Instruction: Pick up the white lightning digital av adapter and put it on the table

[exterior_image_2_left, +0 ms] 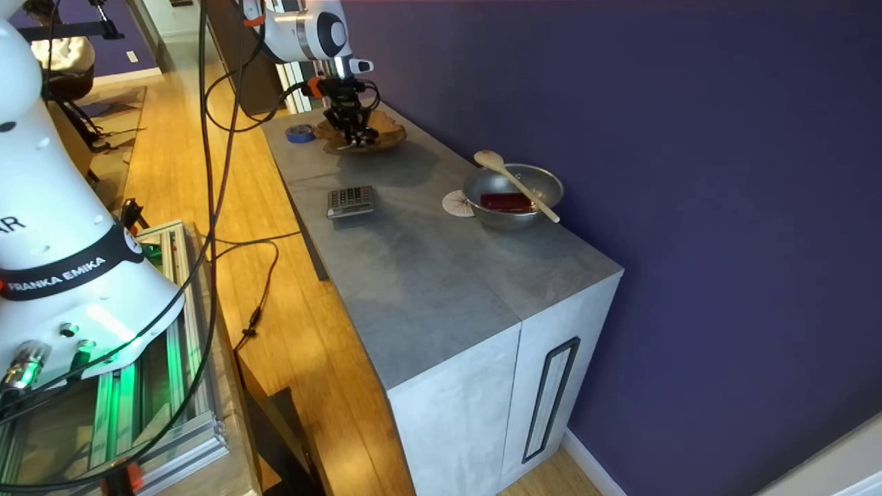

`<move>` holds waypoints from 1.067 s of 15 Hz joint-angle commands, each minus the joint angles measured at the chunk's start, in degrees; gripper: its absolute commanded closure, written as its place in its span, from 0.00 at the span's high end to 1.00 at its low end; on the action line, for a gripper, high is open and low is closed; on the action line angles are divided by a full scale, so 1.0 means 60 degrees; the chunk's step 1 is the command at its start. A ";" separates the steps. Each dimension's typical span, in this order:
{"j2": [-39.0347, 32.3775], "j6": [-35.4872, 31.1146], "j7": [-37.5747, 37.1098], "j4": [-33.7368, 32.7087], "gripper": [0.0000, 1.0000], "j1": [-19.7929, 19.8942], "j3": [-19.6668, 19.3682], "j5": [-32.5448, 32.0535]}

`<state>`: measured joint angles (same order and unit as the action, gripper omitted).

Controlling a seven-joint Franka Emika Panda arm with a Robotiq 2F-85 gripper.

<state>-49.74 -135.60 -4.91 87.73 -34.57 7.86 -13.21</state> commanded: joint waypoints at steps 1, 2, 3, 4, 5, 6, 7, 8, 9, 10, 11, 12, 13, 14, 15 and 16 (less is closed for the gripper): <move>-0.0172 0.0234 0.0048 -0.0165 0.18 0.0201 0.0274 0.0284; -0.0250 0.0238 0.0095 -0.0230 0.15 0.0242 0.0315 0.0329; -0.0347 0.0232 0.0101 -0.0292 0.03 0.0289 0.0349 0.0388; -0.0430 0.0225 0.0131 -0.0349 0.02 0.0339 0.0396 0.0442; -0.0539 0.0239 0.0173 -0.0446 0.03 0.0400 0.0446 0.0508; -0.0614 0.0269 0.0173 -0.0513 0.00 0.0432 0.0465 0.0552; -0.0648 0.0298 0.0169 -0.0555 0.00 0.0469 0.0487 0.0594; -0.0689 0.0337 0.0156 -0.0602 0.01 0.0500 0.0507 0.0625; -0.0701 0.0377 0.0132 -0.0618 0.01 0.0519 0.0521 0.0642; -0.0660 0.0394 0.0075 -0.0621 0.00 0.0497 0.0498 0.0617; -0.0507 0.0329 0.0040 -0.0510 0.00 0.0472 0.0479 0.0566; -0.0212 0.0217 -0.0020 -0.0268 0.00 0.0406 0.0426 0.0445; 0.0054 0.0131 -0.0069 -0.0050 0.00 0.0339 0.0374 0.0329; 0.0493 0.0040 -0.0206 0.0318 0.00 0.0200 0.0256 0.0119; 0.0807 -0.0002 -0.0285 0.0559 0.00 0.0096 0.0189 -0.0053; 0.1007 0.0012 -0.0345 0.0696 0.00 -0.0009 0.0135 -0.0205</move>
<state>-49.64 -134.83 -4.94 86.75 -32.72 9.93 -11.81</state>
